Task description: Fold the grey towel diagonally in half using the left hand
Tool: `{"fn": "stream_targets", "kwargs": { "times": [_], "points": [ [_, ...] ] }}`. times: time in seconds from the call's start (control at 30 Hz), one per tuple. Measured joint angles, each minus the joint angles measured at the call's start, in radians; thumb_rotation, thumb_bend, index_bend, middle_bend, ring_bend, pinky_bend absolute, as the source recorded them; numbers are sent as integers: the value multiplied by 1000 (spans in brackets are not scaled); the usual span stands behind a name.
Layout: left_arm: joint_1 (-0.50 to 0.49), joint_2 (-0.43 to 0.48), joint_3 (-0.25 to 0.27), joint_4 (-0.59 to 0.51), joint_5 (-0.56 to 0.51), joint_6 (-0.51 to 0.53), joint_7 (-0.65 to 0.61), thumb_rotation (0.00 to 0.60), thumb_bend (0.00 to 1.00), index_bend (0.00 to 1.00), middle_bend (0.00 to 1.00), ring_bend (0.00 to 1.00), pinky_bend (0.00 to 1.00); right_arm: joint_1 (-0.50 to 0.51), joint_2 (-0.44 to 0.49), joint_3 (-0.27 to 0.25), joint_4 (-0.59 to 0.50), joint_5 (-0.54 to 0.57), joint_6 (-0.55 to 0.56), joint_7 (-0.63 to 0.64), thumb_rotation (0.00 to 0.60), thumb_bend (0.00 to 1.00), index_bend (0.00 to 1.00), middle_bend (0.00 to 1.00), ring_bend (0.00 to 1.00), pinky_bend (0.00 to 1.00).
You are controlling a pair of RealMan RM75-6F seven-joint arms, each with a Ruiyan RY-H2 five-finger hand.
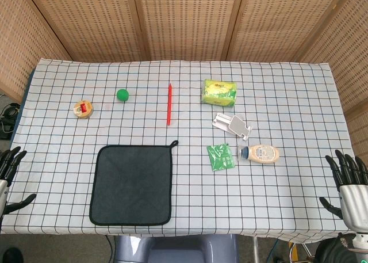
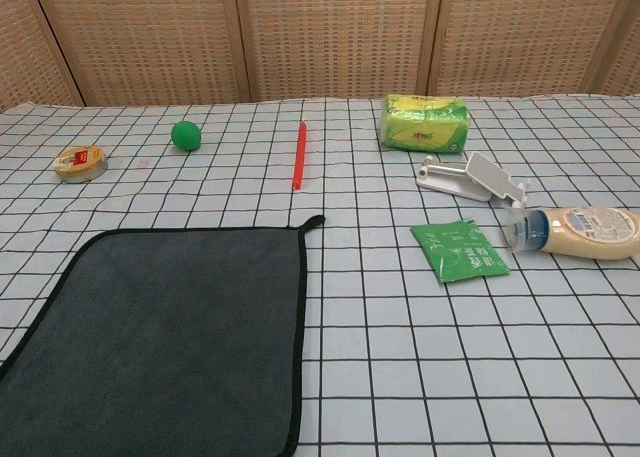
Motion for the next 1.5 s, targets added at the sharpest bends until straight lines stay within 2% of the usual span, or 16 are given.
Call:
{"fn": "stream_targets", "kwargs": {
  "times": [0.43,0.63,0.8,0.87,1.03,1.17,1.37,1.5],
  "points": [
    [-31,-8,-9,2,-18,-56,1,600,0,0,0,0,0,0,0,7,3,7,4,12,600,0,0,0,0,0],
    [-131,-14,-45,-11,-44,-196,12,600,0,0,0,0,0,8,-4,15,8,25,-10,9,600,0,0,0,0,0],
    [-284,-51,-106,-11,-107,-397,75,600,3,21,0,0,0,15,-9,27,20,59,-26,10,600,0,0,0,0,0],
    [-364,-86,-136,-2,-160,-496,121,600,46,62,0,0,0,18,-11,33,26,74,-34,10,600,0,0,0,0,0],
    [-551,-204,-192,65,-277,-695,219,600,261,176,0,0,0,25,-13,44,37,110,-53,13,600,0,0,0,0,0],
    [-660,-325,-219,167,-336,-778,273,600,293,219,0,0,0,31,-12,56,48,141,-68,22,600,0,0,0,0,0],
    [-779,-497,-243,314,-400,-835,316,600,302,258,0,0,0,35,-6,69,60,177,-83,46,600,0,0,0,0,0],
    [-838,-580,-250,395,-437,-860,329,600,303,280,0,0,0,35,-3,73,64,188,-86,59,600,0,0,0,0,0]
  ]
}}
